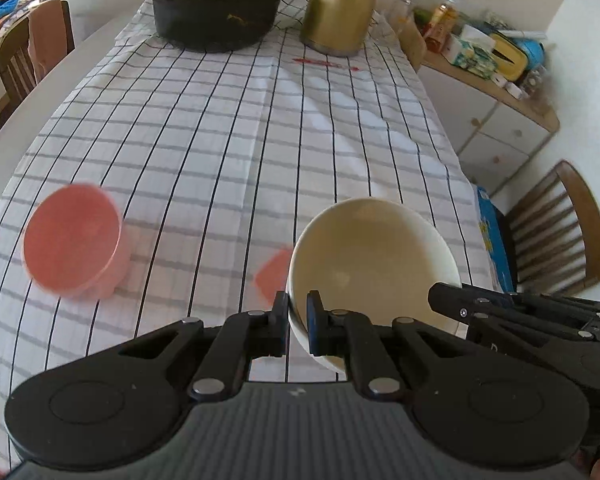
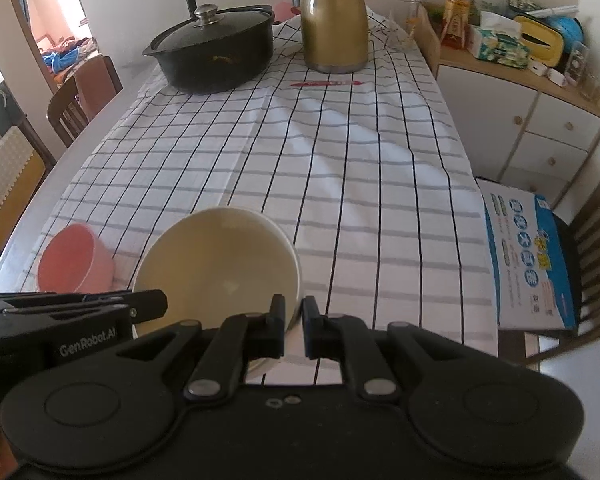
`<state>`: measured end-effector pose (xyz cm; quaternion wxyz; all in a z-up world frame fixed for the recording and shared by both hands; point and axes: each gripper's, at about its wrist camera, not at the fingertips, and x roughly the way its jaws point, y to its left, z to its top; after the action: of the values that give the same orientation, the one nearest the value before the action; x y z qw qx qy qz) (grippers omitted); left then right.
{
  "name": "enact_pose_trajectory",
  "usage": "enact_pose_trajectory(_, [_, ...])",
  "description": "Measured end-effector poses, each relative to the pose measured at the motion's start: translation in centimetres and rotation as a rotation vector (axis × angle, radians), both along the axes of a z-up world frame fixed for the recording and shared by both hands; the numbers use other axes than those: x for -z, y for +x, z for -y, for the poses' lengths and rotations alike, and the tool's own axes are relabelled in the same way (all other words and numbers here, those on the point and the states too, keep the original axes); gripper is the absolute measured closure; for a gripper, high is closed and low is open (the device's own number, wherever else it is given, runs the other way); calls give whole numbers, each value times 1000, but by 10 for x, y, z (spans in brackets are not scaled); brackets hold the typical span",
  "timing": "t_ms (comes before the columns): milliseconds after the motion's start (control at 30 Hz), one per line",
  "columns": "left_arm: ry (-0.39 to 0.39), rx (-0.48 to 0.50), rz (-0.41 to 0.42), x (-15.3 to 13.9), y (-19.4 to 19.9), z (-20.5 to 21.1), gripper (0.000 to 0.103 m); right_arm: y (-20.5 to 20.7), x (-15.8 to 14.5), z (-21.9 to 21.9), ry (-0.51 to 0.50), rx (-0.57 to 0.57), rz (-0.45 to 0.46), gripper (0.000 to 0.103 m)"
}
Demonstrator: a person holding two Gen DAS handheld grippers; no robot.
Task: Organize plates and bowls
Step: 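Carry the cream bowl with both tools toward the bear plate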
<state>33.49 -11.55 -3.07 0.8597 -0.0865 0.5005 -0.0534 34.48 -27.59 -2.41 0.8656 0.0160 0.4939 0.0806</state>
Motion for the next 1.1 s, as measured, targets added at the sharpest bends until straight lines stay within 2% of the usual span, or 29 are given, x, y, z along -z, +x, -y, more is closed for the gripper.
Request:
enact_pose_trajectory(267, [22,78,-29,4,-69,-1,94,-75,1,-3,5,33,-26,96])
enact_pose_trajectory(533, [22,153,-58,17,-122,3,94,-134,8,-3,-5,72,-36,96])
enact_pose_trajectory(833, [28,239,-91,35,-163,11,94,-187,23,6,1,131,-67,96])
enact_pose_trajectory(1100, [41,300,-126,55,-186,20,94,-216,39,13,6,163,-106,96])
